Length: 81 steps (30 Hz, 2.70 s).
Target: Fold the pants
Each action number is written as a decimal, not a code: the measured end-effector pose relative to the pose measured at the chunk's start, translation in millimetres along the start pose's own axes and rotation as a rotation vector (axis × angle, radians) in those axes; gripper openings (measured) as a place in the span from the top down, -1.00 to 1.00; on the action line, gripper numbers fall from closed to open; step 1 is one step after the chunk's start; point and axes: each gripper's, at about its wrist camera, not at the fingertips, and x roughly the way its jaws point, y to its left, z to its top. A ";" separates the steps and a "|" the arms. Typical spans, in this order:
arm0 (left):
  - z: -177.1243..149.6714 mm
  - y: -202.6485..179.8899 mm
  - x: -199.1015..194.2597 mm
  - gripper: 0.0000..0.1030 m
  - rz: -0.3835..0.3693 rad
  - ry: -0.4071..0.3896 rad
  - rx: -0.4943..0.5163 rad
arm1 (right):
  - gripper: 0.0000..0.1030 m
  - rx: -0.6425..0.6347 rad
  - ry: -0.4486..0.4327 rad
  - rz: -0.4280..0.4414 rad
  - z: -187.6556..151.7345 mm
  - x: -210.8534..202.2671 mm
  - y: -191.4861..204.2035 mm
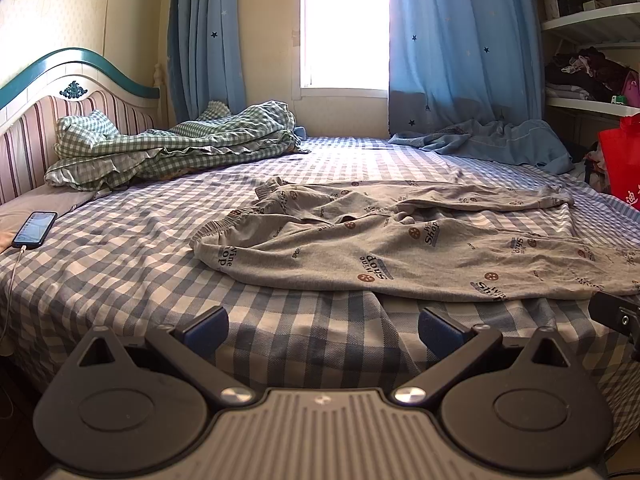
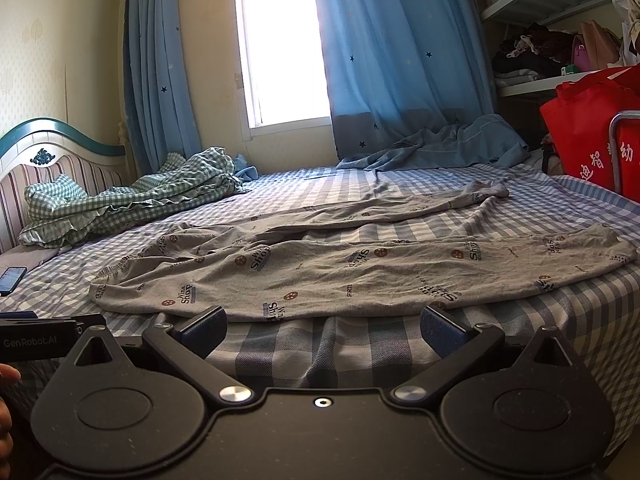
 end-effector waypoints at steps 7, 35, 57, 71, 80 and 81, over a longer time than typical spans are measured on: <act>-1.0 3.1 -0.6 -1.00 0.000 0.003 0.001 | -0.99 0.001 0.000 0.000 0.1 0.3 0.3; -1.1 3.7 -2.7 -0.99 0.001 0.000 0.000 | -0.99 0.002 -0.001 0.000 1.5 -1.0 -0.5; 0.7 4.5 4.2 -0.99 0.001 0.053 -0.010 | -0.99 -0.008 0.027 -0.021 8.1 -1.6 -0.3; 70.7 12.4 30.2 -1.00 -0.011 0.148 -0.035 | -0.99 -0.058 0.114 -0.067 59.9 26.0 3.5; 145.2 36.0 121.2 -0.99 -0.145 0.231 -0.162 | -0.99 -0.140 0.154 -0.009 111.4 105.1 -0.5; 153.5 40.2 135.3 -0.99 -0.143 0.233 -0.169 | -0.99 -0.142 0.155 0.004 117.7 117.3 -1.7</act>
